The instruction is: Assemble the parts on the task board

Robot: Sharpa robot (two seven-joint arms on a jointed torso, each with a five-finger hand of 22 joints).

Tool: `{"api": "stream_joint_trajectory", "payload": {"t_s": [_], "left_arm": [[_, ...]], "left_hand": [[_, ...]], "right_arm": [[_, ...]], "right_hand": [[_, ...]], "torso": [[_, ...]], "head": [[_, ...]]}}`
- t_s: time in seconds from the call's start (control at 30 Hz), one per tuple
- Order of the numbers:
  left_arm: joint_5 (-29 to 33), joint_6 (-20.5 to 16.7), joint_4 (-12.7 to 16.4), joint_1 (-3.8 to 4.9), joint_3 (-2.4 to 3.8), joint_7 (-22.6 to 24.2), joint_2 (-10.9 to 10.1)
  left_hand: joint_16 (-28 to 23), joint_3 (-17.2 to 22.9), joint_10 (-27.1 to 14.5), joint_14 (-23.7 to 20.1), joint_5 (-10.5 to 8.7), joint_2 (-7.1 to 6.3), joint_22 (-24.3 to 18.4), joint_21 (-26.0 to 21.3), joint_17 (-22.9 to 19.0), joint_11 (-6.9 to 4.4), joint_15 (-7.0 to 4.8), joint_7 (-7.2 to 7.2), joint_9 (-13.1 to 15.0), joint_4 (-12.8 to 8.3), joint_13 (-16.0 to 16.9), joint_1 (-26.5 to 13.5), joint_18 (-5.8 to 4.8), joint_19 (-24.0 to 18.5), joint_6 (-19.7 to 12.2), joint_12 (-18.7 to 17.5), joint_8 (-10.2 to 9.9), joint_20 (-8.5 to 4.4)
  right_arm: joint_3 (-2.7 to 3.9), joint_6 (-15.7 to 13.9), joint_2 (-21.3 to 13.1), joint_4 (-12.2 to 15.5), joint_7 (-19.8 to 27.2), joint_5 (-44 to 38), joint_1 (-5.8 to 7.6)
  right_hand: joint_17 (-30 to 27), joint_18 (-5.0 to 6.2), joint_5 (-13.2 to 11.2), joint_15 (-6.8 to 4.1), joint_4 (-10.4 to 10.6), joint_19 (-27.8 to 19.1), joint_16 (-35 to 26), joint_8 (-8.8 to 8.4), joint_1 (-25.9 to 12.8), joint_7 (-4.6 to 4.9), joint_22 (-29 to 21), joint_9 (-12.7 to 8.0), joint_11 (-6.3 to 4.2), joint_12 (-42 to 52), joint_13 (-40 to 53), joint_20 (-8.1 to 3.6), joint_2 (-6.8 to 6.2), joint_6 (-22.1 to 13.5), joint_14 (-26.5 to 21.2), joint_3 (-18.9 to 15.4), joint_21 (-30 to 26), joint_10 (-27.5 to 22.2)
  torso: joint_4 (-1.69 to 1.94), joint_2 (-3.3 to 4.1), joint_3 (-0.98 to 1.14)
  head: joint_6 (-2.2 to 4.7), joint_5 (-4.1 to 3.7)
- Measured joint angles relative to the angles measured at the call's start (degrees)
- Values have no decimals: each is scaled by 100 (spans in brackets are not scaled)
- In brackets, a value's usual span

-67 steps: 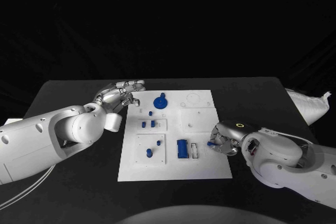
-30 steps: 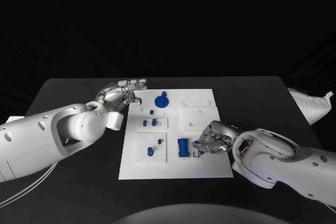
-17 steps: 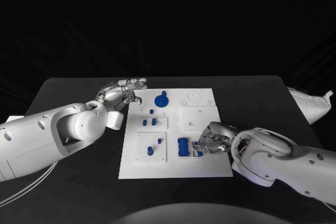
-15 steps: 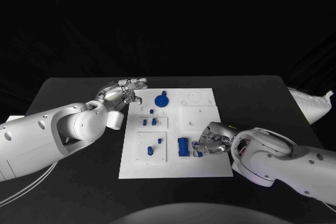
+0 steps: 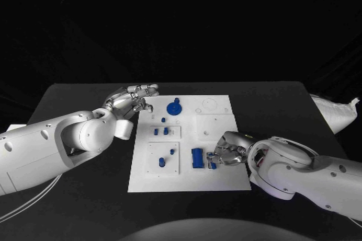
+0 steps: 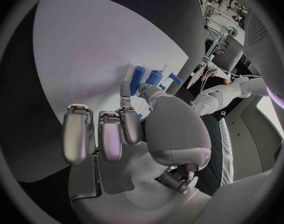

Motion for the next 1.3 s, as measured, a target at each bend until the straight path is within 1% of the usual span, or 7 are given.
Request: {"api": "stream_joint_trajectory", "payload": {"t_s": [0.1,0.13,0.57,0.77,0.97,1.13,1.3], "left_arm": [[0,1,1,0,0,-2,0],[0,2,1,0,0,-3,0],[0,9,-5,0,0,-14,9],[0,12,-8,0,0,-17,13],[0,15,-15,0,0,-22,12],[0,17,-19,-1,0,-26,9],[0,20,-24,-2,-1,-29,13]], "left_hand": [[0,0,0,0,0,0,0,0,0,0,0,0,0,0,0,0,0,0,0,0,0,0],[0,0,0,0,0,0,-2,0,0,0,0,0,0,0,0,0,0,0,0,0,0,0],[0,0,0,1,0,0,-5,0,1,0,-1,0,0,0,-1,0,0,0,0,0,0,0],[0,0,-14,1,0,0,-4,0,1,14,-1,0,0,0,-1,0,1,0,0,0,0,0],[0,0,-42,1,0,0,-4,-24,-6,0,-1,-20,0,0,-2,0,0,0,-20,23,0,0],[0,0,-42,1,0,0,-4,-24,-6,0,-1,1,0,0,-2,0,0,0,-41,23,0,0],[0,0,-42,1,0,0,-4,-24,-6,0,-1,1,0,0,-2,0,1,0,-41,23,0,0]], "right_arm": [[-1,9,16,-11,-6,-24,0],[-3,13,25,-14,-8,-31,-2],[-3,28,66,-45,-13,-84,-2],[-6,26,23,-1,-10,-112,-8],[-7,14,-141,147,14,-145,-22],[-7,15,-259,246,40,-159,-30],[-6,28,-339,283,61,-166,-38]], "right_hand": [[0,0,-81,-1,42,0,0,2,-43,-61,0,31,-10,32,0,0,44,97,-1,-43,0,10],[0,0,-117,-10,60,0,-1,22,-44,-126,0,39,-35,32,0,0,48,162,-11,-68,0,-16],[-1,0,-513,-10,473,2,-2,67,-448,-98,12,168,-34,66,-1,-2,68,134,-10,-650,0,-16],[-1,0,-887,-23,679,20,-3,59,-504,-107,13,239,-34,65,-1,-20,38,125,4,-1076,-1,-16],[1,0,-1281,-30,704,20,-3,54,-501,-120,13,301,-34,65,-1,-20,36,112,11,-1432,-1,-16],[4,1,-1366,-30,690,20,-3,54,-425,-120,12,318,-34,65,-1,-20,-37,112,11,-1557,-1,-16],[3,0,-1367,-30,680,20,-3,54,-312,-101,12,333,-34,65,-1,-20,0,93,11,-1627,-1,-16]], "torso": [[0,2,0],[0,3,0],[0,4,3],[-3,0,5],[-7,-1,11],[-14,-1,10],[-11,-2,10]], "head": [[2,-2],[2,-3],[-13,11],[-15,1],[-3,12],[-1,14],[6,-3]]}}
